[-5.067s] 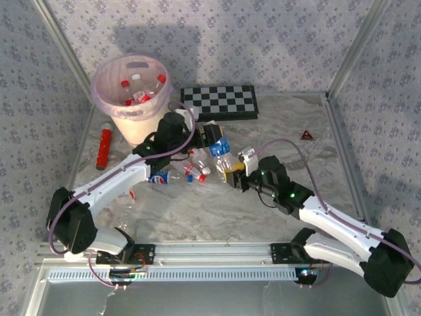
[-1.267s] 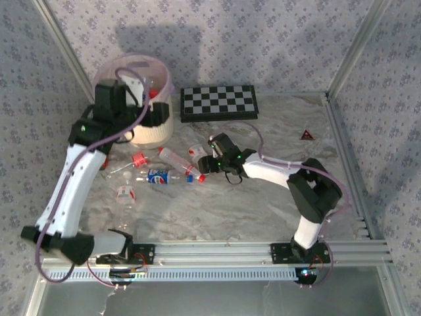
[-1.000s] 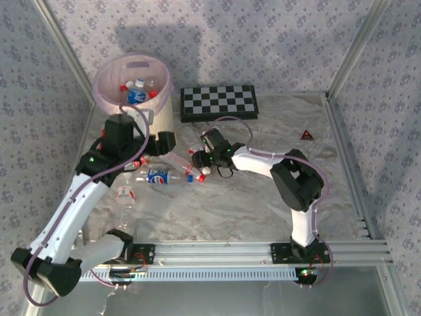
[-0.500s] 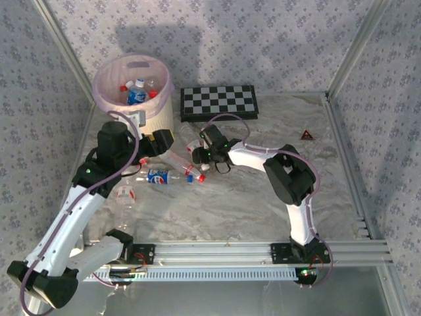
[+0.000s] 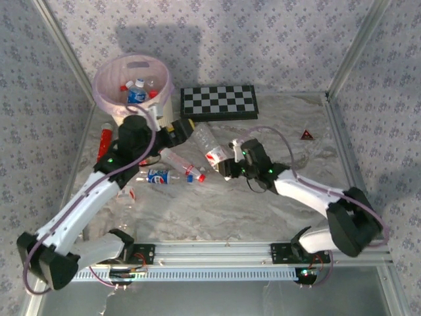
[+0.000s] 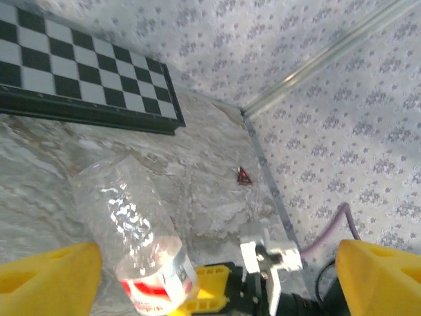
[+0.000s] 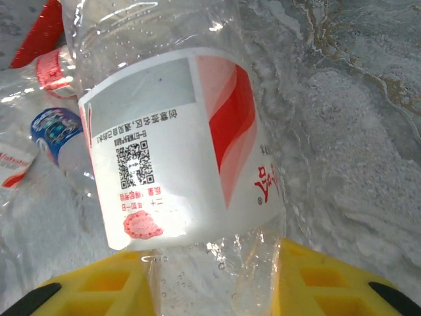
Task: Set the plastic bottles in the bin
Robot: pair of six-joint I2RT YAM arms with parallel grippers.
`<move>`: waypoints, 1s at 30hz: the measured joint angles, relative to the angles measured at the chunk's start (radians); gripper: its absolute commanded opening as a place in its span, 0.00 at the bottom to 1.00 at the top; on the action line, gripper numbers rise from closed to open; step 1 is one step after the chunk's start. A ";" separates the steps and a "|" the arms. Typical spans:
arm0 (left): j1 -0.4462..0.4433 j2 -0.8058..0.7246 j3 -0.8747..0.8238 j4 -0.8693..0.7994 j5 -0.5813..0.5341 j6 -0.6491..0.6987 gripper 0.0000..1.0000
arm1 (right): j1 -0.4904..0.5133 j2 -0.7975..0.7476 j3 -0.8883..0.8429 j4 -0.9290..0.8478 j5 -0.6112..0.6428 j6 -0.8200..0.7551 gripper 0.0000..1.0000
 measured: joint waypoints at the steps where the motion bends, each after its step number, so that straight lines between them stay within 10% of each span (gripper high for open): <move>1: -0.015 0.035 0.004 0.018 -0.004 -0.008 1.00 | -0.003 -0.030 -0.040 0.029 -0.011 -0.004 0.37; 14: -0.127 0.292 0.120 0.105 -0.153 -0.010 0.98 | -0.042 -0.301 -0.219 0.172 -0.058 -0.013 0.34; 30: -0.158 0.382 0.168 0.150 -0.124 -0.032 0.48 | -0.063 -0.349 -0.249 0.186 -0.055 -0.013 0.38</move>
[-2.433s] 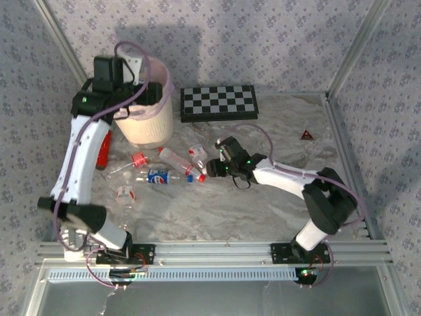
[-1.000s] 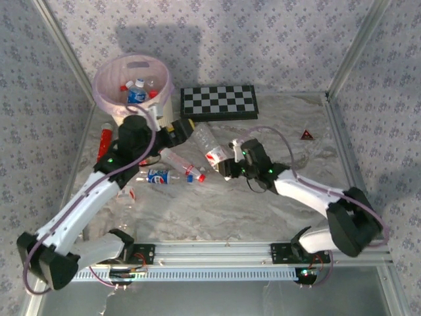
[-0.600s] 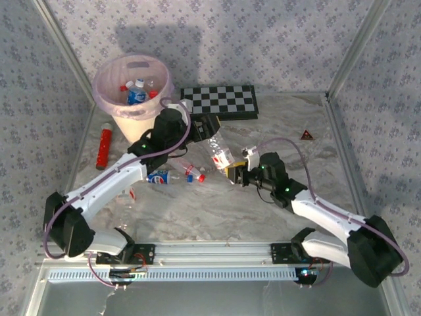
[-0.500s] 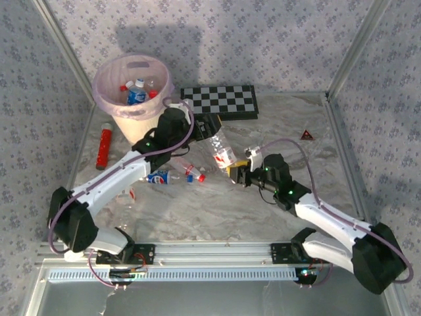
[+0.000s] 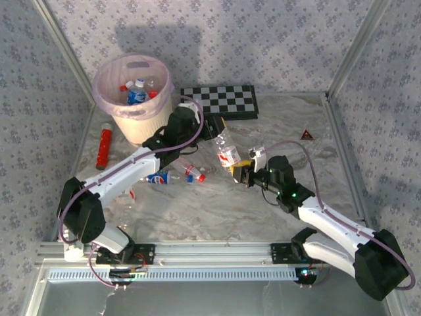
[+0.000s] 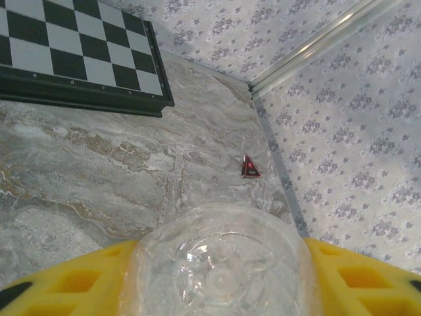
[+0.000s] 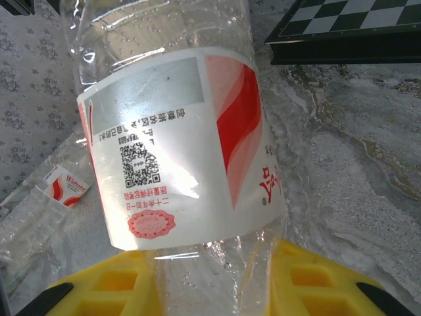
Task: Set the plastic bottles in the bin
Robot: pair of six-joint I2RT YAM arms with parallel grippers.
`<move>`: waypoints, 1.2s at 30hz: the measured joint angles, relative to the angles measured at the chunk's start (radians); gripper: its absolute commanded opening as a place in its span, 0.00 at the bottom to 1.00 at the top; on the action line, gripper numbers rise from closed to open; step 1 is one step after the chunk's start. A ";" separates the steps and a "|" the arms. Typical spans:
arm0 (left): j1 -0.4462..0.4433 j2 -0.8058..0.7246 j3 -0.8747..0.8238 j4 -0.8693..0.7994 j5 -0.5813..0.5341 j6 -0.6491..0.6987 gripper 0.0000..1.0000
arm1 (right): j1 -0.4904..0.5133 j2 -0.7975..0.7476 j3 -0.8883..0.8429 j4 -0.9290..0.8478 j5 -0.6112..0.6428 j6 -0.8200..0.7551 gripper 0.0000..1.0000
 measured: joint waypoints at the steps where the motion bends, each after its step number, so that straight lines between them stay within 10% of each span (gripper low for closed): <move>1: 0.000 0.000 0.004 -0.003 0.000 0.002 0.47 | 0.000 0.000 0.000 0.001 0.000 0.000 0.43; 7: 0.008 0.015 0.099 -0.092 0.001 0.065 0.42 | -0.003 -0.016 0.009 -0.045 0.008 -0.008 0.99; 21: 0.390 0.026 0.652 -0.205 -0.002 0.271 0.00 | -0.026 -0.084 0.034 -0.281 0.065 -0.042 1.00; 36: 0.664 0.111 0.841 -0.276 -0.174 0.489 0.00 | -0.040 -0.084 0.034 -0.354 0.071 -0.053 1.00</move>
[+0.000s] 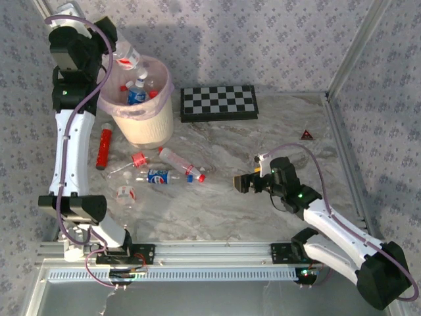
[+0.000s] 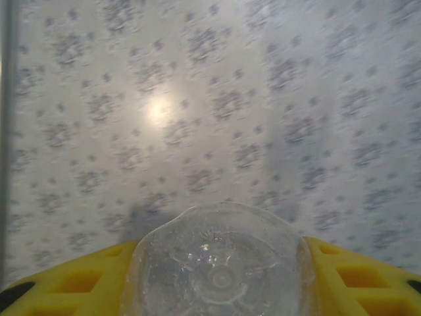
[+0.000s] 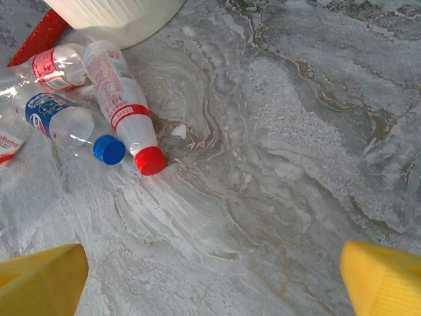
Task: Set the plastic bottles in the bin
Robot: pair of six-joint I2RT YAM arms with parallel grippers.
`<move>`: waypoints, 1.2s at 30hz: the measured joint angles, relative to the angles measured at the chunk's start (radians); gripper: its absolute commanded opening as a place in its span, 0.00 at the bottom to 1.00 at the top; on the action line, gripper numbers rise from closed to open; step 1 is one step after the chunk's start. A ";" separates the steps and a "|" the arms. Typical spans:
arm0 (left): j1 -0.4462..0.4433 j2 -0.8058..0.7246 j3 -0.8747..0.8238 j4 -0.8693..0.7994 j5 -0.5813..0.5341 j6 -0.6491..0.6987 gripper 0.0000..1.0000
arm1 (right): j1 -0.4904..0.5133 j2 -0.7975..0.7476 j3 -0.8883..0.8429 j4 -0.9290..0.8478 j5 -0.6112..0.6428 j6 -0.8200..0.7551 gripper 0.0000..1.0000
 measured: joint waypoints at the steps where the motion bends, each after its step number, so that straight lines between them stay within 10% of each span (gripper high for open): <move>1: 0.004 0.009 0.000 -0.007 -0.018 0.021 0.00 | -0.002 0.000 0.000 -0.001 0.000 0.000 1.00; 36: 0.040 0.103 -0.496 0.174 -0.086 0.288 0.00 | -0.016 -0.065 -0.007 -0.060 0.000 0.001 1.00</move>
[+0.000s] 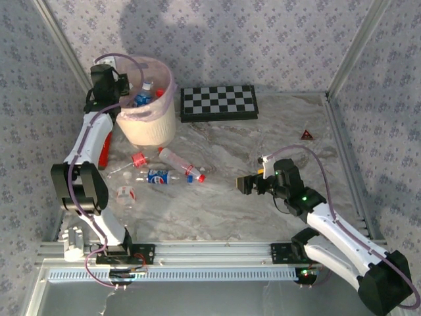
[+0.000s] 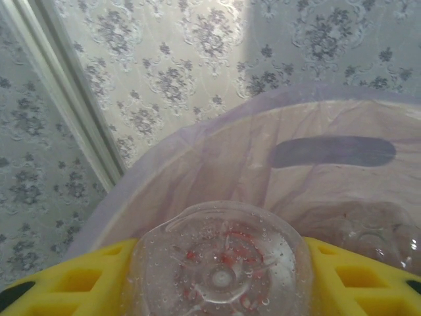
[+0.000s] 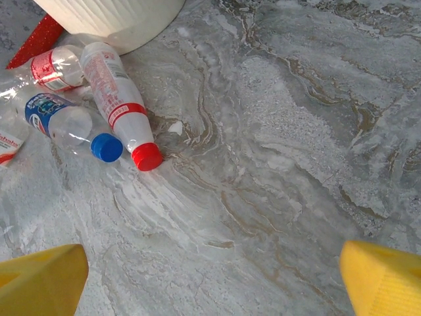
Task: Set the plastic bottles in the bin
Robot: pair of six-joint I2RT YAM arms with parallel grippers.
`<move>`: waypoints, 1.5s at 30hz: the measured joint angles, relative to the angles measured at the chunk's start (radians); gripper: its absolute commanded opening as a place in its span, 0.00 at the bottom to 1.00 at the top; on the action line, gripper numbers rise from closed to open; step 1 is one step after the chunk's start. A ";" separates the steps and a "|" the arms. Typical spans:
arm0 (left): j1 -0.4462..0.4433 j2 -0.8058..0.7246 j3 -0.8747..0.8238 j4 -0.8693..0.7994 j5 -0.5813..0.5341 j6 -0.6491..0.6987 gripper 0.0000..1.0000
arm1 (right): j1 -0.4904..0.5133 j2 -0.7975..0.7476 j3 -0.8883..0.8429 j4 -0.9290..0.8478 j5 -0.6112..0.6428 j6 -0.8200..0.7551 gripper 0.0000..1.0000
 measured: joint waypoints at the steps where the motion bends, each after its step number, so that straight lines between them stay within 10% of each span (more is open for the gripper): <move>1: -0.002 0.009 0.000 -0.010 0.004 0.003 0.02 | 0.000 0.003 0.000 -0.001 0.000 0.000 1.00; 12: -0.018 0.032 0.067 -0.158 0.095 0.035 0.74 | 0.000 0.051 0.003 -0.009 0.000 -0.001 1.00; 17: -0.025 0.037 0.203 -0.298 0.161 0.034 0.89 | 0.029 0.113 0.028 -0.011 0.009 -0.021 1.00; 30: -0.031 -0.062 0.498 -0.545 0.239 -0.004 0.98 | 0.238 0.509 0.332 -0.056 0.082 -0.180 0.95; 45: -0.208 -0.808 -0.410 -0.481 0.404 -0.356 0.92 | 0.308 1.048 0.713 -0.033 0.087 -0.232 0.68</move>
